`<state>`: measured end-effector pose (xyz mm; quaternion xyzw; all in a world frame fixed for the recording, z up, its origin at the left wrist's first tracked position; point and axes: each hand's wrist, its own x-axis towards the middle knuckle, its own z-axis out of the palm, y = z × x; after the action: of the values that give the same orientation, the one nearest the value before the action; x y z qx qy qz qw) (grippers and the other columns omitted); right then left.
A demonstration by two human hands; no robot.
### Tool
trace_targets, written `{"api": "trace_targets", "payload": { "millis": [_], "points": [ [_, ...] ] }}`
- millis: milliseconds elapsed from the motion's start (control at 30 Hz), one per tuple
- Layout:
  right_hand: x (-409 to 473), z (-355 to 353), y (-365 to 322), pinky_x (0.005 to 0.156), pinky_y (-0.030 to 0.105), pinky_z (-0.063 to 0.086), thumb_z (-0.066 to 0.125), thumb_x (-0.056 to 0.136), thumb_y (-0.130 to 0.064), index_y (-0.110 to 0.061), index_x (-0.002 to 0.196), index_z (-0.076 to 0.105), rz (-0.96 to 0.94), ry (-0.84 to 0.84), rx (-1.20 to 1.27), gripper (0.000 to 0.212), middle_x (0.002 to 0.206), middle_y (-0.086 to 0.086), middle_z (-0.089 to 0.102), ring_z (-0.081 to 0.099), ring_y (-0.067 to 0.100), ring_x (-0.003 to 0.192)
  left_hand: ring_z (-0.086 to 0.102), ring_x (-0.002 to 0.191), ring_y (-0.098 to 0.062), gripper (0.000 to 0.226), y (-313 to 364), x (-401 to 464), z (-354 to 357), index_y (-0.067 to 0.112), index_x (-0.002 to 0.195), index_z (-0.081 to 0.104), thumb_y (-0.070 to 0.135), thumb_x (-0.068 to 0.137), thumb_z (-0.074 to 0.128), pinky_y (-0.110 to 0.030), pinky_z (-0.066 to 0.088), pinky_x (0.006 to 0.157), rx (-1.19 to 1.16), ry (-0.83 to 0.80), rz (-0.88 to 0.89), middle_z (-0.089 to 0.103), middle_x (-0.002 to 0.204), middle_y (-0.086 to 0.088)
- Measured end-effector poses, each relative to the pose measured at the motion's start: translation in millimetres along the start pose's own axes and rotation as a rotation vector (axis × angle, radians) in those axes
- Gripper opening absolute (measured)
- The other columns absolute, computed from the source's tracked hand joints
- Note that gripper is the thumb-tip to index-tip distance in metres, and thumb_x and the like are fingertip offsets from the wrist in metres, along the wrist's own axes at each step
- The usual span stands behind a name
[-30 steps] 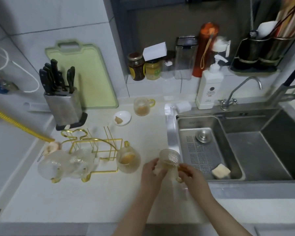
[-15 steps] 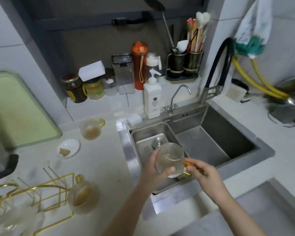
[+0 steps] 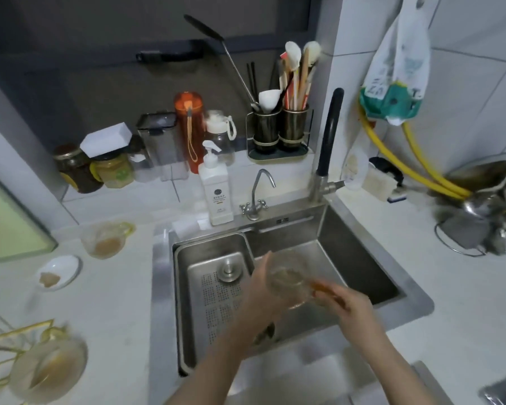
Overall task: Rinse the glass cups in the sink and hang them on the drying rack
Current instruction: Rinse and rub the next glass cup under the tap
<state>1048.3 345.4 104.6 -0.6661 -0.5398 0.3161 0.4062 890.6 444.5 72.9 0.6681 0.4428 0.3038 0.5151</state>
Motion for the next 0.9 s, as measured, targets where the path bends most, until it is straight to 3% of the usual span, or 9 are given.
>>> {"api": "trace_targets", "payload": {
  "millis": [100,167,233,300,400,633,733,833,900],
  "points": [
    [19,-33,18,0.096,0.023,0.049,0.06,0.089,-0.009,-0.041,0.105,0.063,-0.023,-0.021,-0.031,0.036,0.108,-0.019,0.068,0.065,0.003,0.101,0.061,0.112,-0.009,0.122,8,18,31,0.028,0.144,0.029,0.06,0.043,0.089,-0.04,0.053,0.094,0.024,0.067,-0.062,0.06,0.126,0.011],
    [28,-49,29,0.095,0.024,0.05,0.062,0.088,-0.013,-0.046,0.101,0.061,-0.005,-0.048,-0.011,0.036,0.106,-0.016,0.068,0.066,0.006,0.1,0.061,0.104,0.002,0.097,23,22,45,0.028,0.133,0.047,0.056,0.049,0.087,-0.021,0.053,0.086,0.115,0.124,-0.006,0.061,0.12,0.015],
    [36,-59,35,0.092,0.029,0.052,0.068,0.081,-0.036,-0.048,0.094,0.063,0.044,-0.07,0.065,0.018,0.1,-0.011,0.07,0.068,0.011,0.095,0.062,0.094,0.008,0.063,36,27,53,0.036,0.111,0.061,0.036,0.054,0.088,-0.01,0.05,0.077,0.131,0.185,0.017,0.065,0.103,0.021],
    [46,-65,42,0.083,0.023,0.054,0.07,0.07,-0.054,-0.043,0.088,0.065,0.074,-0.042,0.114,0.021,0.093,-0.004,0.072,0.069,0.01,0.087,0.063,0.087,0.01,0.055,47,31,58,0.04,0.096,0.062,0.013,0.057,0.089,-0.006,0.047,0.071,0.068,0.205,0.011,0.068,0.091,0.027],
    [61,-69,45,0.071,0.007,0.05,0.068,0.081,-0.02,-0.034,0.09,0.066,0.068,-0.043,0.118,0.017,0.089,-0.009,0.071,0.068,0.002,0.082,0.065,0.083,0.011,0.058,52,38,62,0.04,0.089,0.06,-0.004,0.062,0.084,-0.005,0.047,0.069,-0.027,0.173,-0.006,0.067,0.088,0.035],
    [86,-71,44,0.069,0.002,0.046,0.067,0.084,-0.013,-0.034,0.092,0.069,0.127,-0.035,0.142,0.022,0.091,-0.02,0.069,0.063,-0.013,0.082,0.059,0.089,0.018,0.061,32,68,62,0.039,0.097,0.05,0.002,0.065,0.085,-0.007,0.047,0.073,-0.056,0.107,-0.051,0.058,0.093,0.047],
    [100,-70,39,0.068,0.001,0.045,0.064,0.087,-0.012,-0.032,0.094,0.068,0.149,-0.057,0.141,0.021,0.094,-0.017,0.069,0.062,-0.014,0.081,0.06,0.097,0.01,0.063,27,82,56,0.04,0.109,0.051,0.02,0.063,0.088,-0.013,0.049,0.08,-0.003,0.085,-0.03,0.062,0.102,0.032],
    [121,-73,37,0.071,0.003,0.047,0.064,0.087,-0.017,-0.029,0.097,0.068,0.16,-0.051,0.12,0.017,0.096,-0.012,0.07,0.064,-0.007,0.083,0.055,0.116,-0.003,0.099,24,97,55,0.029,0.138,0.038,0.056,0.055,0.085,-0.032,0.047,0.1,-0.004,0.079,-0.084,0.058,0.126,0.014],
    [136,-77,40,0.071,0.001,0.045,0.063,0.088,-0.019,-0.024,0.101,0.069,0.156,-0.041,0.051,0.015,0.097,-0.008,0.07,0.062,-0.008,0.082,0.063,0.109,-0.014,0.083,23,102,56,0.022,0.127,0.052,0.054,0.058,0.086,-0.045,0.052,0.093,0.022,0.09,-0.071,0.066,0.117,0.003]
  ]
}}
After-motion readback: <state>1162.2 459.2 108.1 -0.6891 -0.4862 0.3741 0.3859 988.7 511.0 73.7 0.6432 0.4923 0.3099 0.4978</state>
